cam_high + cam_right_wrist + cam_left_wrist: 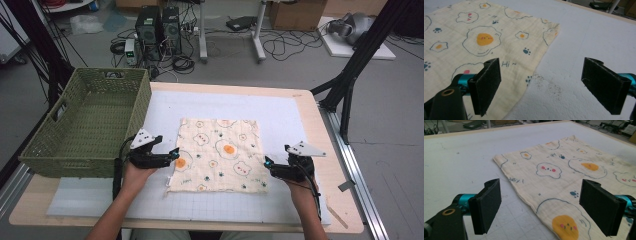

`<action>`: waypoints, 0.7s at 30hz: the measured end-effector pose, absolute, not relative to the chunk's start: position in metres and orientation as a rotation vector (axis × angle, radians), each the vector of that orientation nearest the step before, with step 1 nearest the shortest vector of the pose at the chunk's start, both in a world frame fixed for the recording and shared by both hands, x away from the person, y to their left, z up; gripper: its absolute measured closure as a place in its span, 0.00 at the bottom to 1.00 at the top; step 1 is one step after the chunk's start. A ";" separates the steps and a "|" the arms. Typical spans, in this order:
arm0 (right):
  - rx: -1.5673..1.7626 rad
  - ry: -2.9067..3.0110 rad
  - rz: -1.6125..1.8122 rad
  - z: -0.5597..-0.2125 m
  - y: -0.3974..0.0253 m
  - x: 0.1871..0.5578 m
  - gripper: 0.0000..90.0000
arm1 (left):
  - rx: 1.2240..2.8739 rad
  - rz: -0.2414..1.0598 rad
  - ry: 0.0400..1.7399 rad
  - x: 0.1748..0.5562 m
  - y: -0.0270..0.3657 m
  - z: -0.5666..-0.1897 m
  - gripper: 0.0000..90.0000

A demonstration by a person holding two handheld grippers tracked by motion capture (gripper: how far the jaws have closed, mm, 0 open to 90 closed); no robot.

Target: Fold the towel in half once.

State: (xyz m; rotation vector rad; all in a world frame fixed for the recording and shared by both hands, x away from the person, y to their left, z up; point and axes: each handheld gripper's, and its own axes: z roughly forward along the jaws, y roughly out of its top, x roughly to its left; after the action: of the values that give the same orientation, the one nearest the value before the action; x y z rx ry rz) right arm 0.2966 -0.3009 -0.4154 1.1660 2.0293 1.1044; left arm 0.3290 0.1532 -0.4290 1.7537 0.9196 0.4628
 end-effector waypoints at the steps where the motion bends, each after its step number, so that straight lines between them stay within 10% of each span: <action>1: 1.166 2.034 1.102 -0.415 -0.300 0.297 0.17 | 1.747 0.458 0.916 0.329 0.153 -0.429 0.20; 21: 1.166 2.061 1.103 -0.418 -0.303 0.296 0.17 | 1.703 0.403 0.902 0.343 0.141 -0.417 0.19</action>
State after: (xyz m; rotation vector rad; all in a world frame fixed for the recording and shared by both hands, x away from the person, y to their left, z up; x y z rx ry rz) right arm 0.2960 -0.3030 -0.4182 1.1664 2.0607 1.1025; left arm 0.3426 0.1414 -0.4174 1.7029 0.9024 0.4032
